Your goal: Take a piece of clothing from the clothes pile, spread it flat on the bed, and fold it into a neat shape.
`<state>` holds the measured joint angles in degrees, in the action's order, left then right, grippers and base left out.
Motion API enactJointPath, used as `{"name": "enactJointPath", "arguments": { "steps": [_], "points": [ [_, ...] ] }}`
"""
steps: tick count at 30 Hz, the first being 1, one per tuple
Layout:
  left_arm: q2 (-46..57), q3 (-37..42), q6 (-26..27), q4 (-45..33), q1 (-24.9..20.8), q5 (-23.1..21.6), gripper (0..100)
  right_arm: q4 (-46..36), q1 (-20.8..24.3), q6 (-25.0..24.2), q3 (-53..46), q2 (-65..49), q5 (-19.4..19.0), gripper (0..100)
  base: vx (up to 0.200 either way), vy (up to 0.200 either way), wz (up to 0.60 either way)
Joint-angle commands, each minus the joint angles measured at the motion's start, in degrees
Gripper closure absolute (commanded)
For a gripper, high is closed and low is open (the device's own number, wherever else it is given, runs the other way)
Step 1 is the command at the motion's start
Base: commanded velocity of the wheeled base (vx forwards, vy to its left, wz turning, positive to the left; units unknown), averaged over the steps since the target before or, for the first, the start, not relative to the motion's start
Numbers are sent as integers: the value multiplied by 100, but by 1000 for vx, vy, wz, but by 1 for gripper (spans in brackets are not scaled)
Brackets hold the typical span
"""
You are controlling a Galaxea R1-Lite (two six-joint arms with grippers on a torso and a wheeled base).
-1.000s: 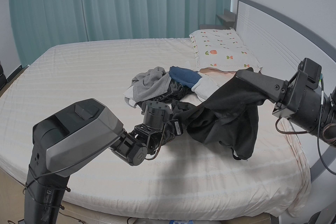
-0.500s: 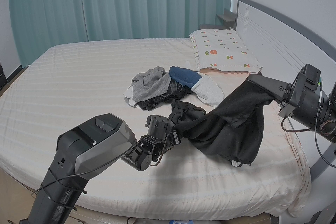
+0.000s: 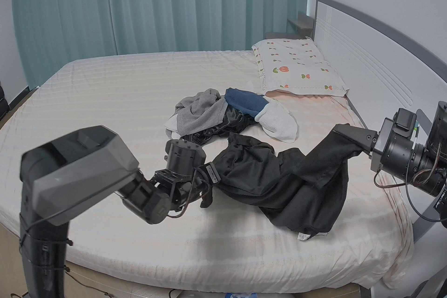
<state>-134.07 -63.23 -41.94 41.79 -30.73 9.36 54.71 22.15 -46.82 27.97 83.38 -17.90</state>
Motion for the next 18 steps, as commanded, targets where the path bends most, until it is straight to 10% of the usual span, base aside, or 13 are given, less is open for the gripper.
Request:
{"name": "enactJointPath", "arguments": {
  "steps": [1, 9, 18],
  "points": [
    [2729, 2509, -825, 224, -21, -383, 100, 277, -484, -81, -933, 512, 67, 100, 0, 0, 0],
    [3133, 3361, -1572, 928, -152, -365, 100, 1077, -466, -354, -1206, 1409, 542, 100, 0, 0, 0],
    [3265, 3766, -1888, 980, -117, -866, 100, 1973, -202, -389, -1425, 2147, 1992, 100, 0, 0, 0]
  ]
}}
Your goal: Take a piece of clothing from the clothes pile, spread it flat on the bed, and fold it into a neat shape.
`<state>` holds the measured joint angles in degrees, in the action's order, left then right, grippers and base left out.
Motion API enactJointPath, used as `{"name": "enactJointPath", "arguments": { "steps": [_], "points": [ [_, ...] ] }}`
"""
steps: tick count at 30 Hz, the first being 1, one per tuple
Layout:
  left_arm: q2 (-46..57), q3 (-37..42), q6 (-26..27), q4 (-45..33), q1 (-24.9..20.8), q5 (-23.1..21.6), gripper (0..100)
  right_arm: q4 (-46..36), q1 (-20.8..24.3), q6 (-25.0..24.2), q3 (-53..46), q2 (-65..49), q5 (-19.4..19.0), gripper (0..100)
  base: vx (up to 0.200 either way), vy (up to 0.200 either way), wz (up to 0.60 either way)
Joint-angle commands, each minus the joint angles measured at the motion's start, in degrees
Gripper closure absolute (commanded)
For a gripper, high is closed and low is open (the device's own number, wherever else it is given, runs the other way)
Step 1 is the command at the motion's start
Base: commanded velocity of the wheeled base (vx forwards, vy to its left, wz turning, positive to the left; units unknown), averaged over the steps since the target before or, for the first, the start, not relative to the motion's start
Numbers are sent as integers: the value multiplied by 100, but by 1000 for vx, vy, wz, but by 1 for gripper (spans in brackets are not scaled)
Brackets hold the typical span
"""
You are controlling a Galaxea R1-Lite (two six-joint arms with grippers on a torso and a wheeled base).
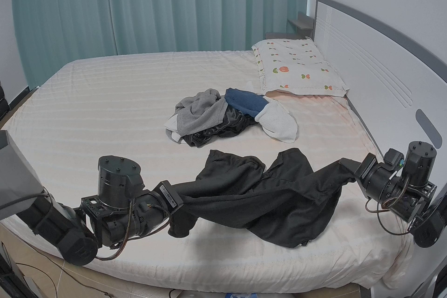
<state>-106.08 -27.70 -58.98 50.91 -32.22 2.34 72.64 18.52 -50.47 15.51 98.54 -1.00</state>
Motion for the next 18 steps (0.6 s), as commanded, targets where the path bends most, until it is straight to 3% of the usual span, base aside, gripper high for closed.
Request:
{"name": "enactJointPath", "arguments": {
  "steps": [1, 7, 18],
  "points": [
    [527, 203, -237, 60, 32, -164, 100, 180, 161, -51, -162, 649, 390, 100, 0, 0, 0],
    [721, 256, -237, 16, 32, -155, 100, 268, 214, -332, -144, 667, 452, 100, 0, 0, 0],
    [712, 203, -219, 7, 111, -164, 100, 628, 126, -358, -303, 614, 390, 100, -18, 0, 0]
  ]
}}
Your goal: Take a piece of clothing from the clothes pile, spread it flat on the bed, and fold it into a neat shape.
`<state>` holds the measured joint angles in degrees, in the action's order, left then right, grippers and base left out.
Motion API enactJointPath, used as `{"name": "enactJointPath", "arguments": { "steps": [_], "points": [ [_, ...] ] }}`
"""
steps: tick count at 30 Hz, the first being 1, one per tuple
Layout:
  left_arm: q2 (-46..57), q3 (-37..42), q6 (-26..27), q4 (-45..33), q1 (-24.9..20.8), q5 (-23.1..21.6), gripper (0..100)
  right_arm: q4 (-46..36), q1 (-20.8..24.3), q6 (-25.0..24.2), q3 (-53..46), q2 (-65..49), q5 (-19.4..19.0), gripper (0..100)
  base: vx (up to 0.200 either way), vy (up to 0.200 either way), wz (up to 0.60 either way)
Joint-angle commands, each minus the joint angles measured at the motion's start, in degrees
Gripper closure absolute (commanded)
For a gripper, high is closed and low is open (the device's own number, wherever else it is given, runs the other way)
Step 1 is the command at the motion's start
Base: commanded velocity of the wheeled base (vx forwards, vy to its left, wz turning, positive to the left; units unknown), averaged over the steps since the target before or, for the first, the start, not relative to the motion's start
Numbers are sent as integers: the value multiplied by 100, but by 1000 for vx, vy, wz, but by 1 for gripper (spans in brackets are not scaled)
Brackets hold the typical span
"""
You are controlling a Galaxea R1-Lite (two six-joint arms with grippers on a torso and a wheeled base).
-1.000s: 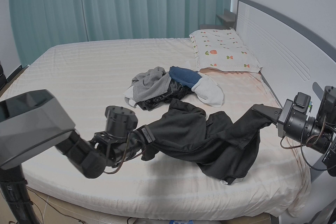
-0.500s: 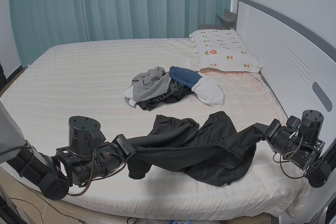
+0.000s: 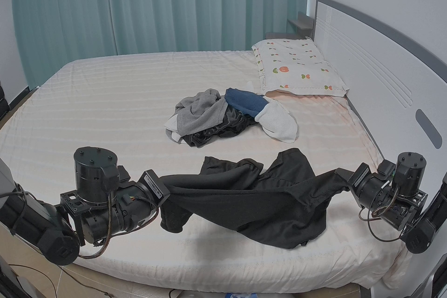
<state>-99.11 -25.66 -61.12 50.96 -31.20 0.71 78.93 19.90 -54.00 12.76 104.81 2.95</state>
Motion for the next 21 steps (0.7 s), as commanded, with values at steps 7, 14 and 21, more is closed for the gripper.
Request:
{"name": "enactJointPath", "arguments": {
  "steps": [7, 14, 21],
  "points": [
    [129, 193, -14, -24, 26, 8, 100, 8, -12, -5, -37, 21, 30, 100, -200, 0, 0],
    [498, 580, -22, -16, 105, 87, 100, 8, 120, -5, 24, 13, 57, 100, -29, 0, 0],
    [515, 676, -304, -24, 149, 52, 100, 96, 164, -5, 33, 30, 57, 100, 0, 0, 0]
  ]
}}
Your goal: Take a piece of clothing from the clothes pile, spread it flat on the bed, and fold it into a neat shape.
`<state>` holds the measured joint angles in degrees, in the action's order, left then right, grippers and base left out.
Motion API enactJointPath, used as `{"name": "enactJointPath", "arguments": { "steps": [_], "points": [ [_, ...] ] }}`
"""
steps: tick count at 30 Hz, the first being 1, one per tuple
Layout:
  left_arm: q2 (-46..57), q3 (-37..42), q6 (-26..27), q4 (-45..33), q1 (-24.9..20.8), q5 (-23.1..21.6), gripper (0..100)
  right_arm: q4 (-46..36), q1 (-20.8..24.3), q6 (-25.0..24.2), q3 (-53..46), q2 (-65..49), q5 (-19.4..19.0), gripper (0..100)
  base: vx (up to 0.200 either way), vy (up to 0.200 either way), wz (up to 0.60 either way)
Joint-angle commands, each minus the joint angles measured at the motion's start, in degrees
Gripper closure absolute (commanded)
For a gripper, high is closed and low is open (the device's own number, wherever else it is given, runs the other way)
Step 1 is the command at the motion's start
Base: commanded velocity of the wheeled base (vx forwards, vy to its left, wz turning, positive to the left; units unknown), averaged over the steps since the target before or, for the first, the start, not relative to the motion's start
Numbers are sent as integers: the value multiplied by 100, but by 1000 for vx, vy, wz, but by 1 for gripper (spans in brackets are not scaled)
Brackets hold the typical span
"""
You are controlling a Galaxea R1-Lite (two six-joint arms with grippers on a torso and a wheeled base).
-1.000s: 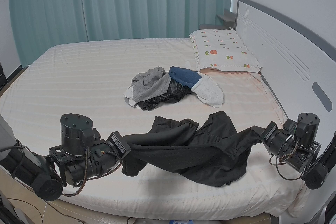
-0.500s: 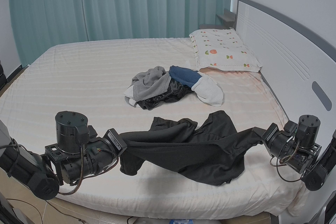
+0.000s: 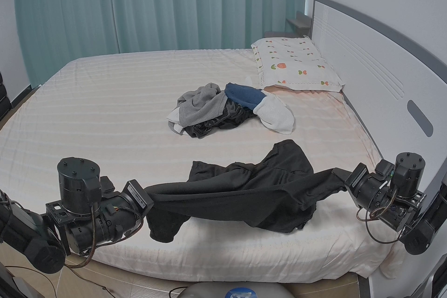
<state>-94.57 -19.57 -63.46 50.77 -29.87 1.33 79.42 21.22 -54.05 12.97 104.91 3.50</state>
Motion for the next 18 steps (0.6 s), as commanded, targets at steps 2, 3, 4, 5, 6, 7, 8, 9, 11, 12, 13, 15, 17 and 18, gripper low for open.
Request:
{"name": "enactJointPath", "arguments": {
  "steps": [2, 3, 4, 5, 6, 7, 8, 9, 11, 12, 13, 15, 17, 18],
  "points": [
    [18, 93, -245, 3, 51, -27, 100, 161, 13, 0, 12, 91, 10, 100, 0, 0, 0],
    [18, 93, -342, 3, 78, -36, 100, 214, 13, 9, 4, 126, 10, 100, 0, 0, 0],
    [18, 93, -360, 3, 95, -36, 100, 232, 13, 0, -5, 126, 10, 100, 0, 0, 0],
    [53, 93, -421, -6, 139, -54, 100, 320, 13, 9, -23, 135, 19, 100, 0, 0, 0],
    [62, 102, -421, -6, 139, -71, 100, 363, 13, 9, -23, 135, 19, 100, 0, 0, 0],
    [62, 102, -421, -6, 139, -71, 100, 381, 13, 9, -31, 135, 19, 100, 0, 0, 0],
    [62, 102, -421, -6, 139, -71, 100, 390, 22, 9, -31, 135, 19, 100, 0, 0, 0],
    [18, 102, -421, -6, 139, -71, 100, 390, 22, 9, -23, 144, 28, 100, 0, 0, 0],
    [-17, 102, -421, 3, 139, -71, 100, 390, 22, 9, -23, 144, 28, 100, 0, 0, 0],
    [-17, 102, -421, 3, 139, -71, 100, 390, 22, 9, -23, 144, 28, 100, 0, 200, 0],
    [-8, 93, -430, 3, 148, -71, 100, 390, 22, 9, -14, 152, 28, 100, 0, 200, 0],
    [18, 102, -430, 3, 148, -71, 100, 390, 31, 9, -14, 144, 28, 100, 0, 200, 0],
    [9, 102, -439, 3, 148, -71, 100, 390, 22, 9, -5, 144, 28, 100, 0, 200, 0],
    [9, 102, -430, 3, 148, -63, 100, 390, 22, 9, -5, 144, 28, 100, 0, 200, 0]
  ]
}}
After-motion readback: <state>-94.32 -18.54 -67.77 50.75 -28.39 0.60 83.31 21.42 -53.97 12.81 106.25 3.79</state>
